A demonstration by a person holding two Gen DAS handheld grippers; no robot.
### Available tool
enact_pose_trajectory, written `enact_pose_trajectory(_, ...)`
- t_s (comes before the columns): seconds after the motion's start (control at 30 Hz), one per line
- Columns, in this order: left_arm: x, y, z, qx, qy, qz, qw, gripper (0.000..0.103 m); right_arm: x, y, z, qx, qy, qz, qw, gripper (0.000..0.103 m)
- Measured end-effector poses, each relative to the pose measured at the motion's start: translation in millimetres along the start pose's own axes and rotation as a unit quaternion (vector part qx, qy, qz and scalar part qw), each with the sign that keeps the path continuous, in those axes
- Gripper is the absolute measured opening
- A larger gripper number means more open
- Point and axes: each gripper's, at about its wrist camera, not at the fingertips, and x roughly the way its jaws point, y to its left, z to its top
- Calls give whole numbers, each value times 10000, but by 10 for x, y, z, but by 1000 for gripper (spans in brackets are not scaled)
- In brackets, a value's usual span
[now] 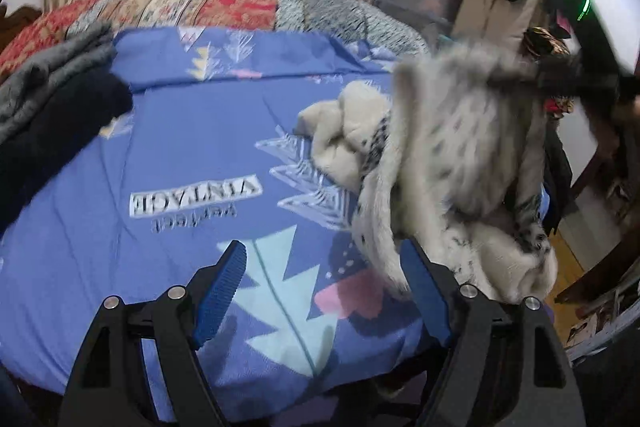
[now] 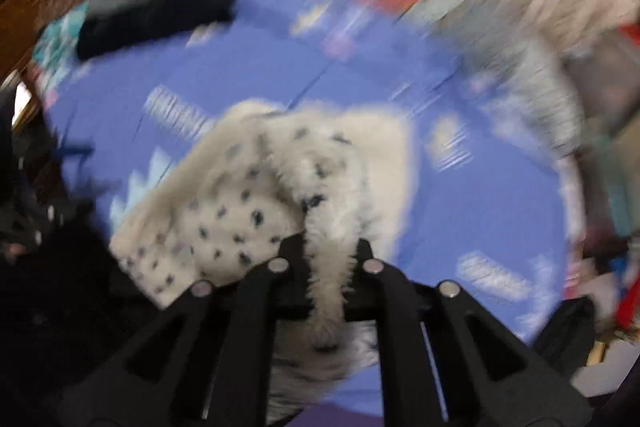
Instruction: Fold large clothes
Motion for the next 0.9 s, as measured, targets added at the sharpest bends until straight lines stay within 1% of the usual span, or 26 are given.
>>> enact_pose_trajectory(0.03, -6, -66, 46, 103, -48, -64, 9999, 96, -256, -189, 31, 296, -385, -282, 9984, 6)
enact_pose_trajectory(0.07, -4, -151, 101, 226, -99, -135, 9996, 96, -414, -296, 56, 485, -656, -484, 9955, 6)
enact_pose_trajectory(0.17, 16, -454, 278, 691, -332, -272, 9967, 96, -899, -605, 77, 908, -1279, -955, 9830, 6)
enact_pose_trajectory(0.23, 41, -672, 376, 1030, -499, -312, 9929, 96, -1122, -705, 135, 1021, -1491, -1133, 9770, 6)
enact_pose_trajectory(0.3, 72, -906, 458, 1411, -700, -355, 9869, 96, -1312, -734, 181, 1054, -1630, -1223, 9733, 6)
enact_pose_trajectory(0.4, 156, -1202, 518, 1899, -890, -398, 9769, 96, -1501, -768, 323, 1062, -1743, -1292, 9704, 6)
enact_pose_trajectory(0.47, 210, -1347, 481, 2251, -956, -412, 9688, 96, -1613, -767, 370, 1050, -1866, -1363, 9673, 6)
enact_pose_trajectory(0.53, 268, -1501, 345, 2809, -1097, -279, 9530, 96, -1724, -883, 404, 1053, -1983, -1373, 9647, 6)
enact_pose_trajectory(0.57, 291, -1541, 305, 2940, -1103, -232, 9491, 96, -1765, -882, 381, 1021, -2035, -1396, 9637, 6)
enact_pose_trajectory(0.63, 370, -1650, 148, 3288, -1090, -90, 9380, 96, -1839, -900, 439, 1030, -2122, -1382, 9619, 6)
enact_pose_trajectory(0.67, 394, -1684, 106, 3362, -1111, -22, 9352, 96, -1883, -905, 473, 1023, -2175, -1376, 9609, 6)
enact_pose_trajectory(0.73, 494, -1785, 17, 3489, -1211, 285, 9289, 96, -1944, -905, 522, 988, -2242, -1363, 9599, 6)
enact_pose_trajectory(0.77, 539, -1825, 12, 3490, -1259, 435, 9276, 96, -1992, -904, 565, 976, -2287, -1333, 9594, 6)
enact_pose_trajectory(0.8, 616, -1856, 21, 3424, -1344, 705, 9272, 96, -2020, -895, 587, 954, -2320, -1311, 9591, 6)
enact_pose_trajectory(0.87, 674, -1852, 80, 3231, -1421, 888, 9314, 96, -2085, -844, 629, 897, -2377, -1273, 9588, 6)
enact_pose_trajectory(0.9, 707, -1821, 146, 3040, -1452, 990, 9363, 96, -2115, -815, 639, 851, -2396, -1273, 9587, 6)
